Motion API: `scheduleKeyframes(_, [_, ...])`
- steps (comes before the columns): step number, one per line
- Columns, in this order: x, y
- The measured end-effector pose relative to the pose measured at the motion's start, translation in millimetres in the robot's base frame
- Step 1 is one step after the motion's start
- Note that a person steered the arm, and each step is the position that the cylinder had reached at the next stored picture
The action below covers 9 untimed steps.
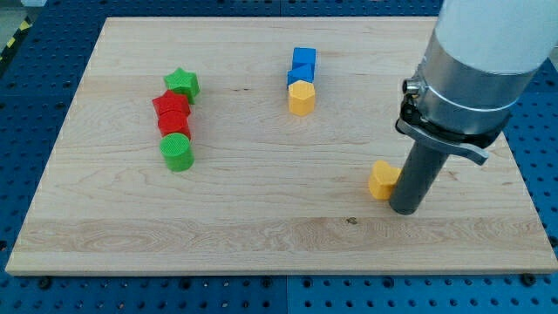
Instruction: Place the heart parallel to the green circle
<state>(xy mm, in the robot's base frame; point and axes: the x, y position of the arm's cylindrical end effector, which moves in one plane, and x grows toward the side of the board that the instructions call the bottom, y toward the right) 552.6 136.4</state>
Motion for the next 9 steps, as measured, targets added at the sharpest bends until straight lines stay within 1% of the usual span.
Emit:
scheduleKeyframes(1, [-5,-9])
scheduleKeyframes(2, [-8,-7])
scheduleKeyframes(3, [-8,11])
scheduleKeyframes(4, [-17,15])
scheduleKeyframes(5, [-38,-4])
scheduleKeyframes(6, [-48,-20])
scheduleKeyframes(7, [-47,-31])
scheduleKeyframes(9, [-43,-31])
